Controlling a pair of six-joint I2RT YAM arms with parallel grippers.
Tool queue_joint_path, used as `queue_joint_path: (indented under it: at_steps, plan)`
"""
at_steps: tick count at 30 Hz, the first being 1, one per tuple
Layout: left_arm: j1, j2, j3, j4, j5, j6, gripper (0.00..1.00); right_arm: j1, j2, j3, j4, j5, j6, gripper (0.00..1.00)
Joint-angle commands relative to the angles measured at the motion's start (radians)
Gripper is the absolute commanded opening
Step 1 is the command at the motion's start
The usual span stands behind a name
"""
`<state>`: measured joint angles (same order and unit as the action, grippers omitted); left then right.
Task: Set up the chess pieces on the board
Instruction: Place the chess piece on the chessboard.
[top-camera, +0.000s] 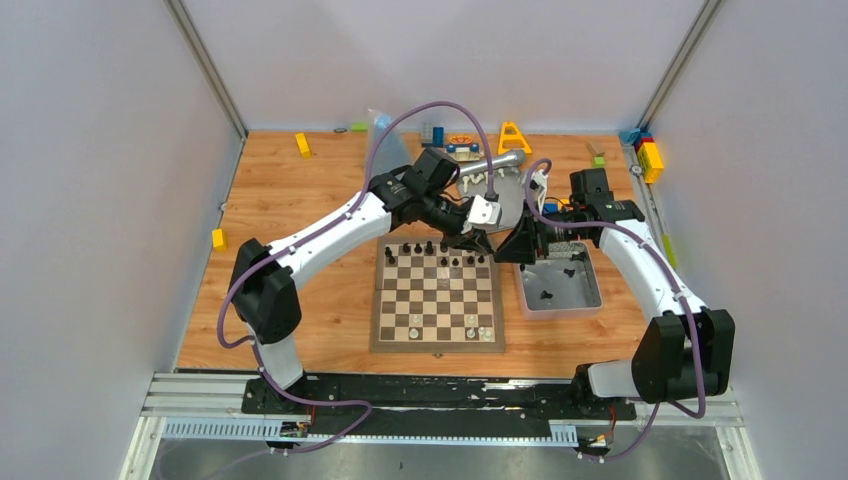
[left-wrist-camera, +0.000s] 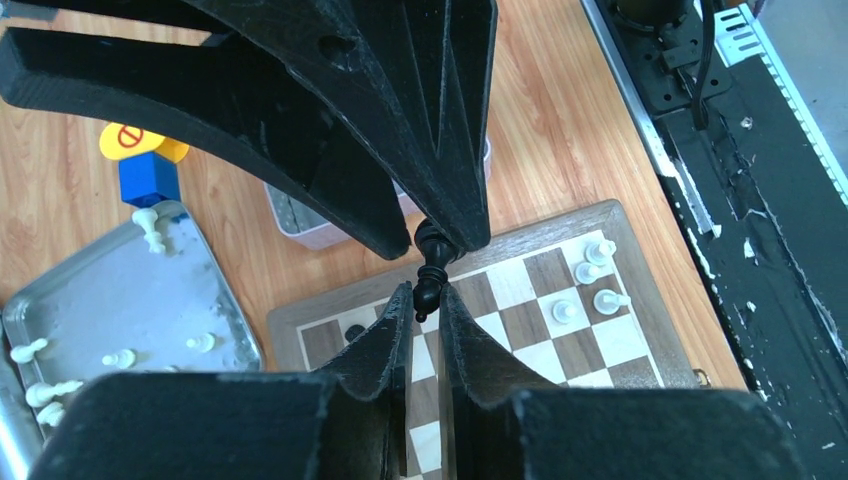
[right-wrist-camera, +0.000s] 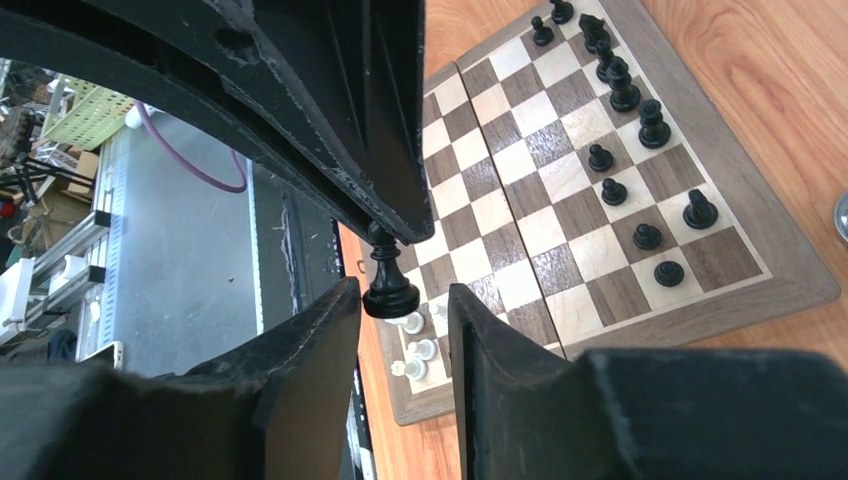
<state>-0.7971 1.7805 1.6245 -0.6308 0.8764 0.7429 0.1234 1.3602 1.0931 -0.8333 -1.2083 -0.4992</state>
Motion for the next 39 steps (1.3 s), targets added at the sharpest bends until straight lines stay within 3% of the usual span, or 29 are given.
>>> queue_joint_path:
  at_steps: [1, 7, 20, 30, 34, 39]
  plan:
    - [-0.010, -0.037, 0.028, -0.040, -0.020, 0.018, 0.00, 0.001, -0.017, 0.005, 0.012, 0.034, -0.009, 0.42]
    - [-0.008, -0.095, -0.026, -0.100, -0.160, 0.040, 0.00, -0.004, -0.060, -0.002, 0.011, 0.117, -0.009, 0.49]
    - [0.001, -0.233, -0.181, -0.280, -0.563, 0.078, 0.00, -0.094, -0.094, -0.036, 0.101, 0.231, 0.091, 0.50]
    - [0.066, -0.190, -0.222, -0.340, -0.676, 0.033, 0.00, -0.096, -0.112, -0.038, 0.150, 0.475, 0.206, 0.52]
    - [0.072, -0.176, -0.242, -0.313, -0.688, 0.002, 0.00, -0.096, -0.127, -0.053, 0.154, 0.513, 0.220, 0.62]
    - [0.076, -0.157, -0.267, -0.268, -0.717, -0.049, 0.01, -0.096, -0.160, -0.098, 0.170, 0.525, 0.234, 0.65]
